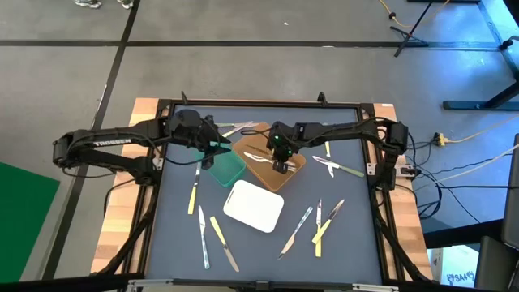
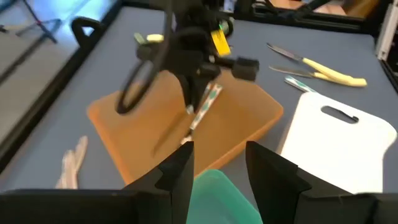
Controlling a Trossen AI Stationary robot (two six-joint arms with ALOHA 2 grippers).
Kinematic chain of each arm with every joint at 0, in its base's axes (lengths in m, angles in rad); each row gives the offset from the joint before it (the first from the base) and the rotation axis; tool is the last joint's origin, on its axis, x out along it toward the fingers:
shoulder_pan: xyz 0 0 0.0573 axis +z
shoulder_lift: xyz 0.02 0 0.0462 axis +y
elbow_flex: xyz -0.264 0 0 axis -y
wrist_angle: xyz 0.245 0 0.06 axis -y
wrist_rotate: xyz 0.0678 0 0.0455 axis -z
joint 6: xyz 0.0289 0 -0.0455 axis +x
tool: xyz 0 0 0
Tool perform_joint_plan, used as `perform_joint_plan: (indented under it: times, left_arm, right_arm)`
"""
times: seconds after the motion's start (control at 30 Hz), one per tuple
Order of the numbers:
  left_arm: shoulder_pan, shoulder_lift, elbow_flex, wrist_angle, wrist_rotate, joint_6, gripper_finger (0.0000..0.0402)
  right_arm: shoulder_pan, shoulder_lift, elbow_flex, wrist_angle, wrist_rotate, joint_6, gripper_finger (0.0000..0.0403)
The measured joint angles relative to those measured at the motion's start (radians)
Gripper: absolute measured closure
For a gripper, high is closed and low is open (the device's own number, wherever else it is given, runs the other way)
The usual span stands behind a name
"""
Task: Sort silverware by color (type)
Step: Put the blue table knife into the orange bin
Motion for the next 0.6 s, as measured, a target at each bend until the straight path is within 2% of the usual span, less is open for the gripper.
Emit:
perform_joint_plan:
  times: [0.6]
  left_arm:
    - [0.0,-0.009,0.0,-0.003,-0.021,0.024,0.0263]
  right_arm:
    - [0.0,0.073,-0.001,0.059,0.004,-0.002,0.0402]
